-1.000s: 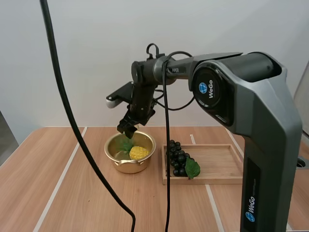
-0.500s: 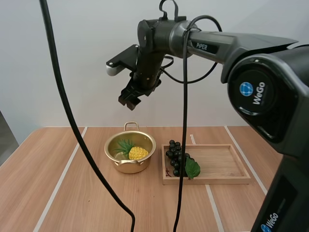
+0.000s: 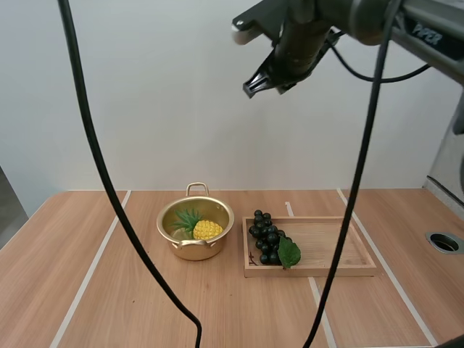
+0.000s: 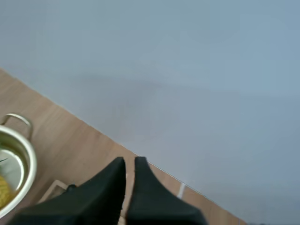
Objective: Open the pot, put the pineapple inside, and close it
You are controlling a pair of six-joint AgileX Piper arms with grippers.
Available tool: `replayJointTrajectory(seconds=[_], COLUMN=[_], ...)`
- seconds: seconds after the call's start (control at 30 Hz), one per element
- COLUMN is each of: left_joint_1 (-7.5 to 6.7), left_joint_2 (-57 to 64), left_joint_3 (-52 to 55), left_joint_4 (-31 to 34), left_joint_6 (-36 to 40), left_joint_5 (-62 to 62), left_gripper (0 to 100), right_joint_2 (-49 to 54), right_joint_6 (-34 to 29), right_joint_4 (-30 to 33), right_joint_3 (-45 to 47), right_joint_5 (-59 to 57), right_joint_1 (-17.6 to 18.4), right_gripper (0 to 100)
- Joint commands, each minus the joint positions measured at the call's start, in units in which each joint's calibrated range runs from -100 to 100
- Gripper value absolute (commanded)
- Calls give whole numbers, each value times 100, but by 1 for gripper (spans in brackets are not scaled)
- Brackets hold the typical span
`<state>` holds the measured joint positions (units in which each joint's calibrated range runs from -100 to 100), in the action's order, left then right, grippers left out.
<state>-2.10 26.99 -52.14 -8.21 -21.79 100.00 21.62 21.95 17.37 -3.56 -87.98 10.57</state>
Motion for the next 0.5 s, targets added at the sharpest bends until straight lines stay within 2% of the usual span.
replayJointTrajectory(seconds=[0.0, 0.23, 0.37, 0.47], left_joint_1=[-18, -18, -18, -18], left_joint_2=[41, -83, -185, -259], left_joint_3=[-22, 58, 58, 58], left_joint_4=[17, -60, -138, -248], left_joint_6=[115, 600, 719, 766], left_joint_5=[0, 0, 0, 0], left_gripper=[0, 0, 0, 0], right_joint_2=[361, 932, 1284, 1621], right_joint_6=[-158, -158, -188, -199], right_joint_4=[-122, -1260, -1436, -1436], right_joint_3=[-51, -33, 528, 1293], right_joint_5=[142, 448, 1243, 2157], right_joint_1=[-293, -812, -965, -1062], right_gripper=[0, 0, 0, 0])
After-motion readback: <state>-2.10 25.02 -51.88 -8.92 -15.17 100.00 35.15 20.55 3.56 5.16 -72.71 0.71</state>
